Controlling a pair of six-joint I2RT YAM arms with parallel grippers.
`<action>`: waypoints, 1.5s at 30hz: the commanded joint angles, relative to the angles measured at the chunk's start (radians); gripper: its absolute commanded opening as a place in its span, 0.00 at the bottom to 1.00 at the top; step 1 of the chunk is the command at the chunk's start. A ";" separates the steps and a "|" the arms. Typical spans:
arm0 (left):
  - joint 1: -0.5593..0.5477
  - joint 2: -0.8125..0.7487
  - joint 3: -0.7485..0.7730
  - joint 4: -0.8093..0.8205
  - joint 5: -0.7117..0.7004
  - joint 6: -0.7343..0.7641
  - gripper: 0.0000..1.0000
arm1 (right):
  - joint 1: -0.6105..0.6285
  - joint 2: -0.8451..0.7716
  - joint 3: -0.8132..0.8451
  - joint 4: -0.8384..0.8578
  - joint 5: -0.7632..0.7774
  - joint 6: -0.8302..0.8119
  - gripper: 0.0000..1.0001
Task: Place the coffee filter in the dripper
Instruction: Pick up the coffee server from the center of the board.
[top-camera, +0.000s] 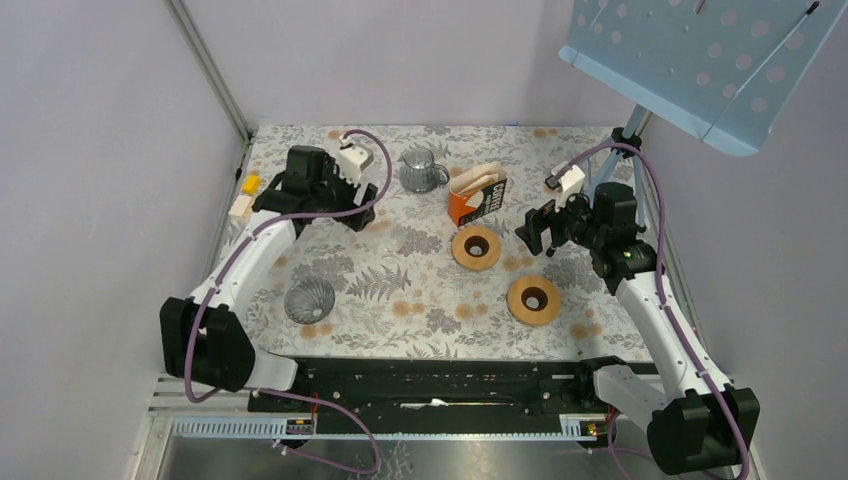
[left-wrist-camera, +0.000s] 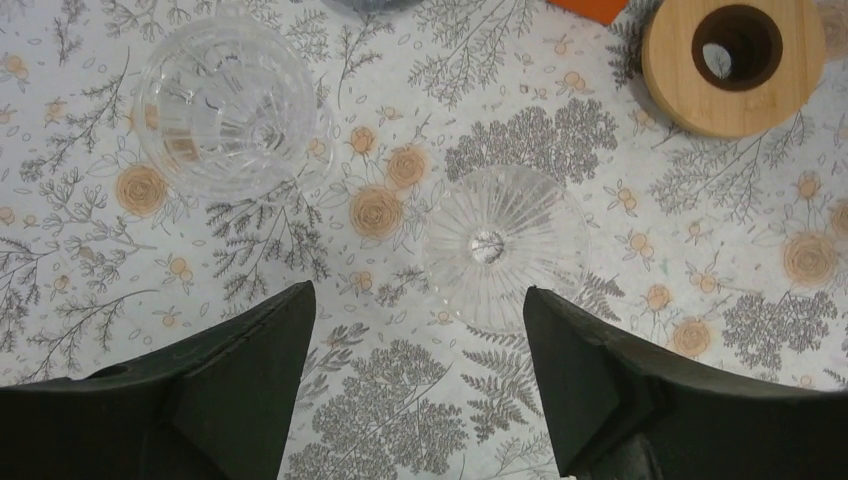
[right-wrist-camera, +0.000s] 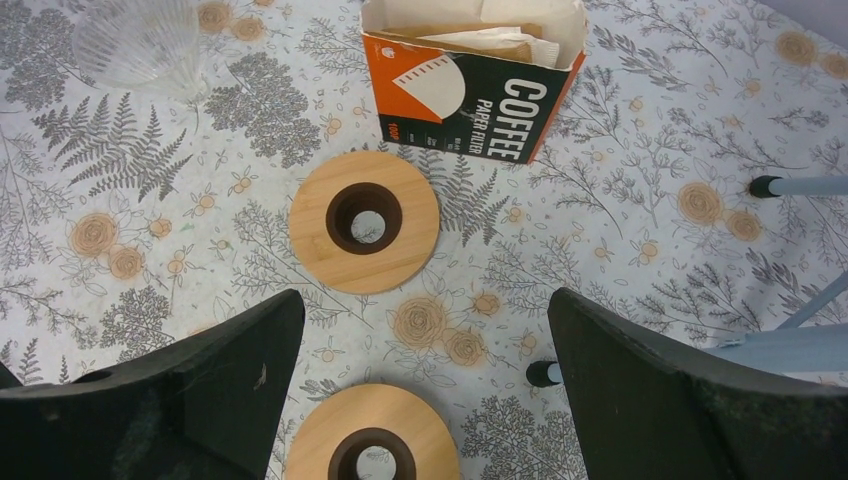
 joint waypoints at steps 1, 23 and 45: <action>-0.002 -0.018 0.047 -0.157 -0.013 0.051 0.81 | 0.003 -0.010 -0.003 0.011 -0.042 -0.035 0.98; -0.011 -0.047 0.028 0.010 0.055 -0.047 0.75 | 0.006 -0.014 -0.013 0.002 -0.033 -0.072 0.98; -0.089 -0.186 -0.098 -0.229 0.050 0.304 0.81 | 0.008 0.028 -0.017 -0.019 -0.025 -0.119 0.98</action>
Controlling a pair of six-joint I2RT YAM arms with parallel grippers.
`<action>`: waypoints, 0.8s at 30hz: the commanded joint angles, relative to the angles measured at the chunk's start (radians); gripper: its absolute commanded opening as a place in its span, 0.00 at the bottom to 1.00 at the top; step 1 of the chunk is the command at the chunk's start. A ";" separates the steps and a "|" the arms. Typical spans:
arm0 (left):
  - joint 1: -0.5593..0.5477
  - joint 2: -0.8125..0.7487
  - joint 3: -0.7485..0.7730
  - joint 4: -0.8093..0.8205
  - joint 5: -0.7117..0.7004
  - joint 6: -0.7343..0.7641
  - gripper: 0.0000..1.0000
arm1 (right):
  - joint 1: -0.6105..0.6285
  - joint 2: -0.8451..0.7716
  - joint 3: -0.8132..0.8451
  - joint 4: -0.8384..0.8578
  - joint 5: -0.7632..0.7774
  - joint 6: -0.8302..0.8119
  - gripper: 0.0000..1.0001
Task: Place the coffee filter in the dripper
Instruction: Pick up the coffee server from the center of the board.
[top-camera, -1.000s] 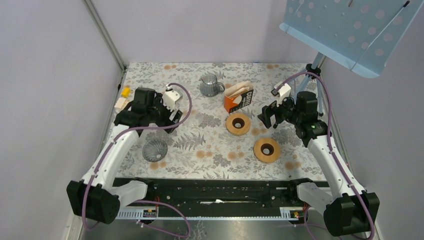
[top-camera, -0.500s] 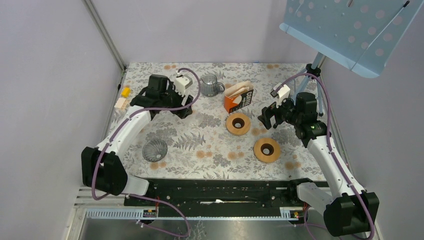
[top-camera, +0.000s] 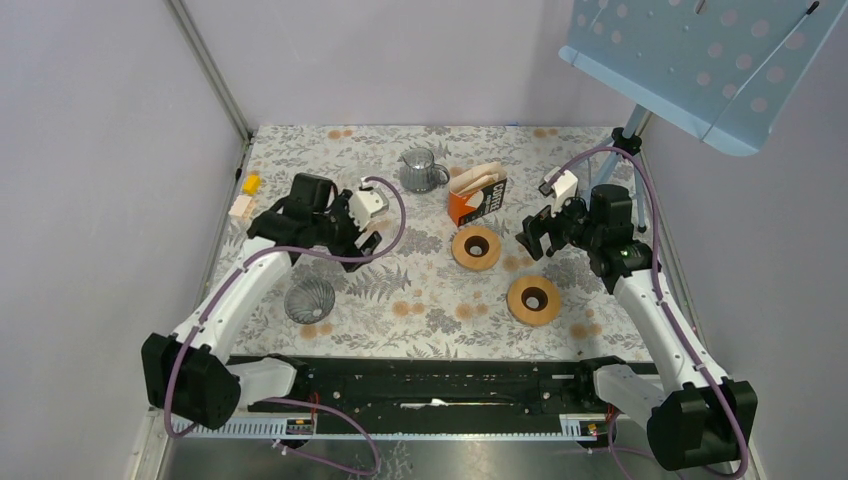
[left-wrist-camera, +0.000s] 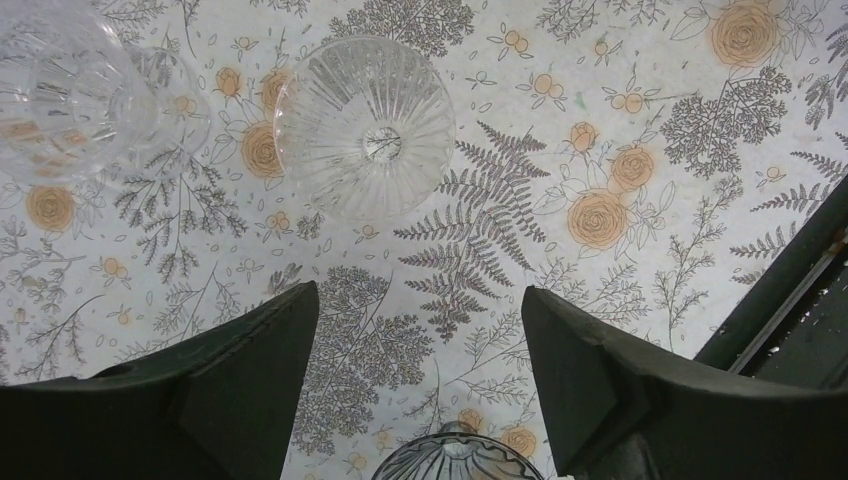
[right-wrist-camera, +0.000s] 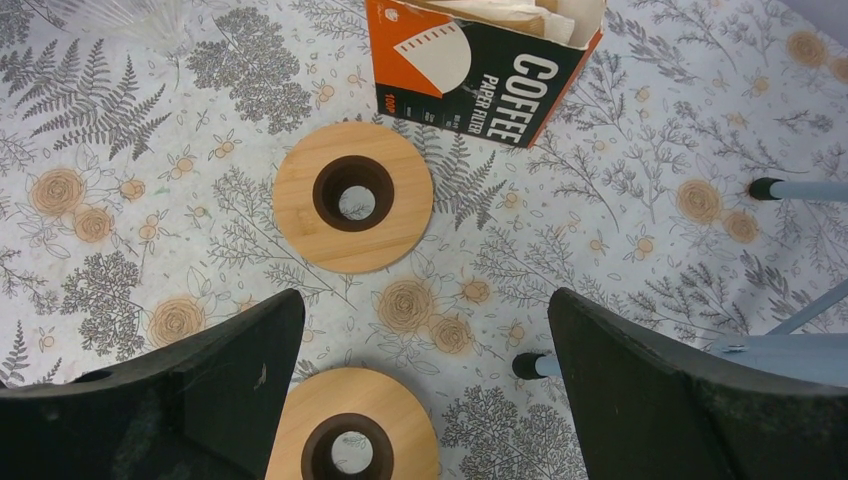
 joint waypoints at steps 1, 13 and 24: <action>0.001 -0.043 -0.014 0.024 -0.019 0.025 0.81 | 0.007 0.014 0.002 -0.006 -0.012 -0.021 0.98; 0.001 0.055 0.037 0.345 -0.233 -0.260 0.77 | 0.007 0.025 -0.002 -0.002 -0.009 -0.021 0.98; 0.001 0.276 0.203 0.427 -0.320 -0.395 0.68 | 0.005 0.008 -0.011 0.005 0.002 -0.027 0.98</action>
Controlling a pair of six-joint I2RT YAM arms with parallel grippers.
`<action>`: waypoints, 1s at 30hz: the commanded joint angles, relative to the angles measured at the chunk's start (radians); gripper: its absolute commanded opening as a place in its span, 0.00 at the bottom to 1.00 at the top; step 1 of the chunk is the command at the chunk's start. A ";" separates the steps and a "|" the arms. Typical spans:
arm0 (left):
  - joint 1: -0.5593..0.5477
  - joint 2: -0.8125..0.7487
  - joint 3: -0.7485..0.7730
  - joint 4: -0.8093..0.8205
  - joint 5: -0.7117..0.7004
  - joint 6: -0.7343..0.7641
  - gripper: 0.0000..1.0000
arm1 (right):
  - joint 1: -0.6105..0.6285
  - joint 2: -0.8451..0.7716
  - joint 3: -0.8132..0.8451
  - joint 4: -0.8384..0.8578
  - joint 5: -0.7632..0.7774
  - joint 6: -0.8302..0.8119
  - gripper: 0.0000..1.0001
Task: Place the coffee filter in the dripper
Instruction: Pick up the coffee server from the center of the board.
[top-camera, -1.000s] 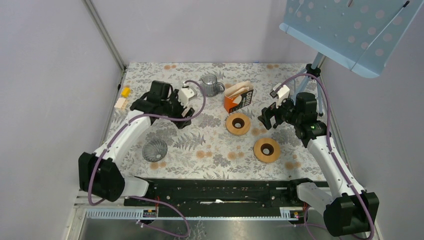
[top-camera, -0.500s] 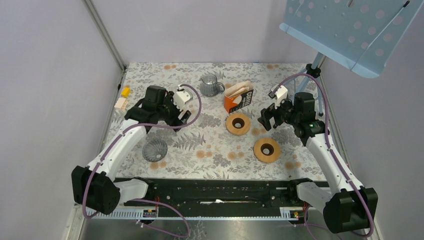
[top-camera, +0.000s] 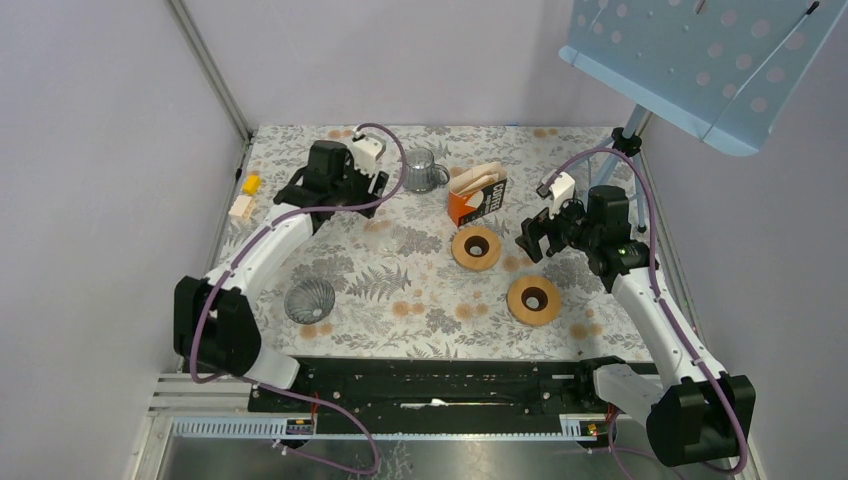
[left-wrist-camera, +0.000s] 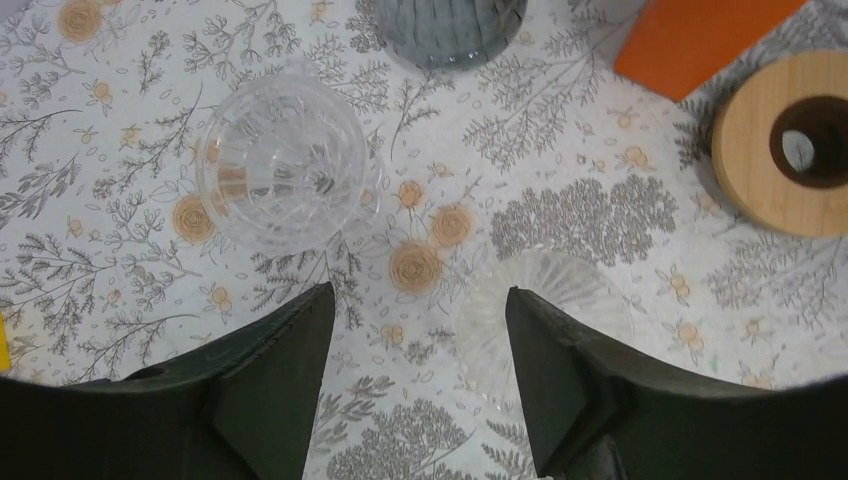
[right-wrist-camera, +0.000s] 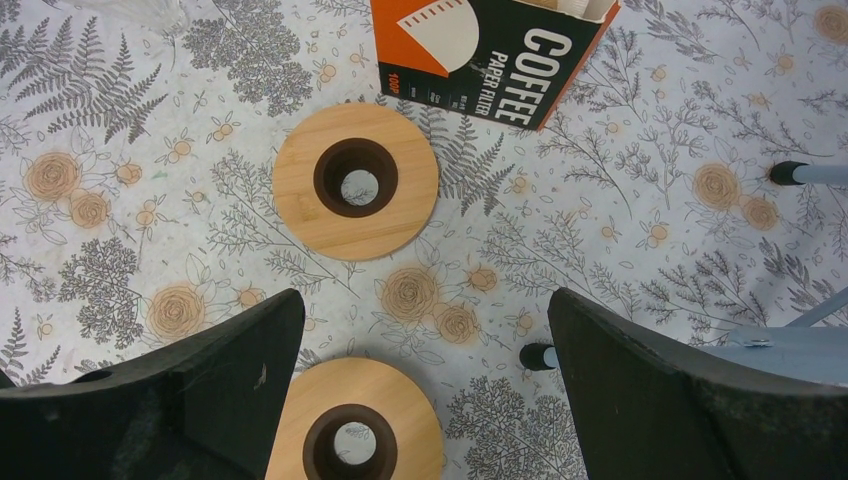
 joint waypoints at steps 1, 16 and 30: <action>0.001 0.071 0.093 0.081 -0.067 -0.070 0.68 | 0.005 -0.016 -0.006 0.021 0.003 -0.018 0.98; 0.001 0.440 0.385 -0.038 -0.158 -0.015 0.59 | 0.006 0.012 -0.011 0.018 0.001 -0.035 0.98; 0.005 0.676 0.578 -0.171 -0.237 0.036 0.39 | 0.005 0.013 -0.018 0.022 0.002 -0.041 0.98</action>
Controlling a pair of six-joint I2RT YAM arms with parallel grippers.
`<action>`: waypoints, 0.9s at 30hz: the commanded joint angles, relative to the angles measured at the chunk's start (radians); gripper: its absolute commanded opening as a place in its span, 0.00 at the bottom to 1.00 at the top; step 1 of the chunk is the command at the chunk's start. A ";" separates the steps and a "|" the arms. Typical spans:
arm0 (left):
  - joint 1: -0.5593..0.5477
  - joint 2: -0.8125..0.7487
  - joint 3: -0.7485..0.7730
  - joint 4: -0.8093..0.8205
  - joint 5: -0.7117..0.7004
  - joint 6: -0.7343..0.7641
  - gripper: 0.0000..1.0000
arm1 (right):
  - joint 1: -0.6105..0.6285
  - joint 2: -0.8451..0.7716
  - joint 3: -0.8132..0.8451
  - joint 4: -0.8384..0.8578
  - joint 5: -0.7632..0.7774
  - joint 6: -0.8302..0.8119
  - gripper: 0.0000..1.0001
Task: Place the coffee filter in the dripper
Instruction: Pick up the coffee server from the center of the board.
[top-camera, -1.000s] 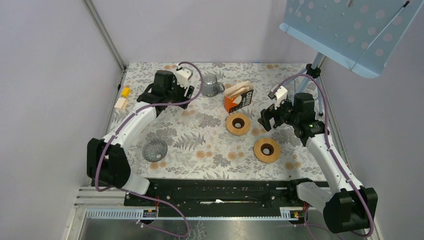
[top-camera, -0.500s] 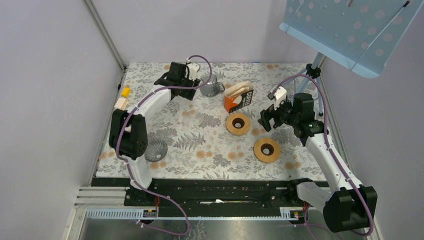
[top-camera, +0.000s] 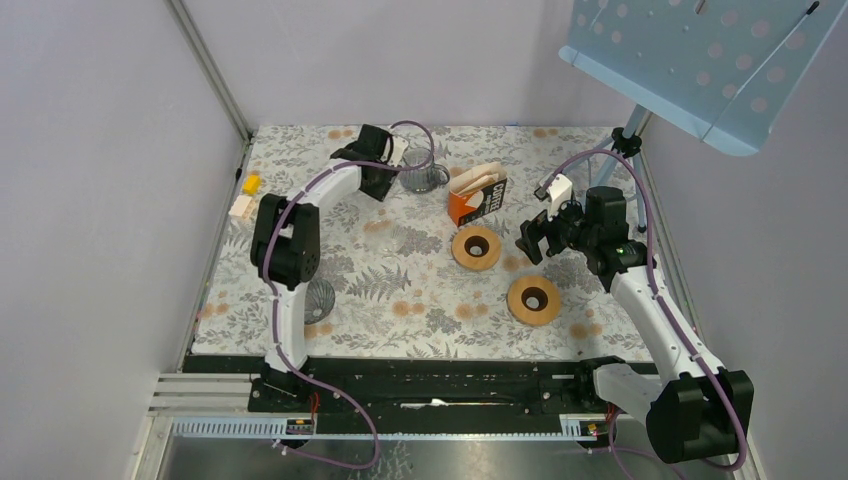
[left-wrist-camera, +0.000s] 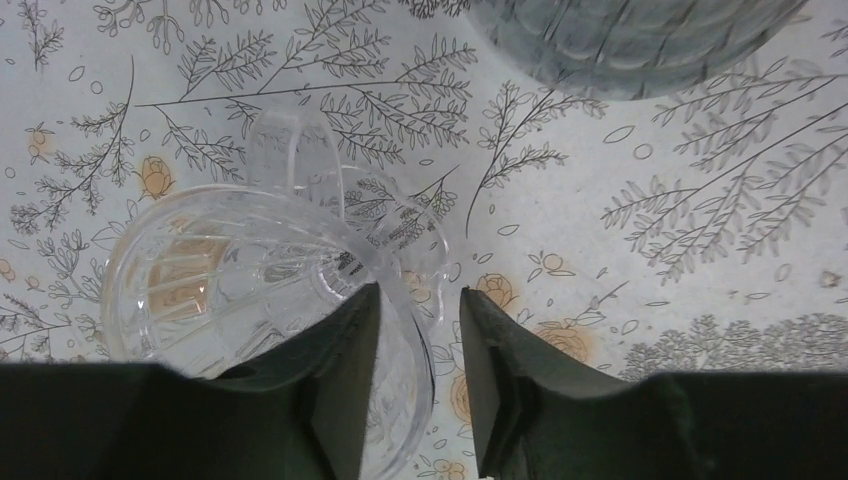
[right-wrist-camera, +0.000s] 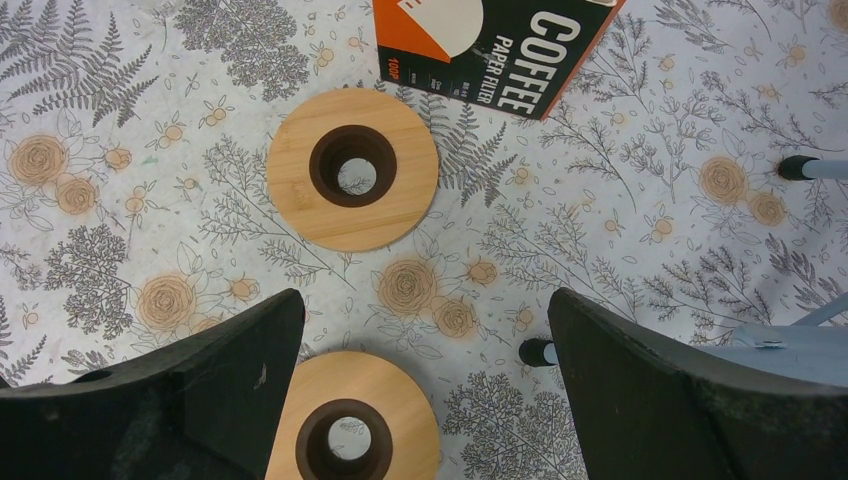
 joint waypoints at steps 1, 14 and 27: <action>0.005 0.017 0.077 -0.026 -0.042 0.024 0.35 | 0.006 -0.002 -0.004 0.022 0.000 -0.017 0.98; -0.006 -0.166 0.086 -0.101 -0.013 0.085 0.00 | 0.006 -0.007 -0.009 0.028 0.008 -0.019 0.98; -0.441 -0.681 -0.363 -0.099 -0.044 0.244 0.00 | 0.003 0.030 0.003 0.109 0.264 0.065 0.98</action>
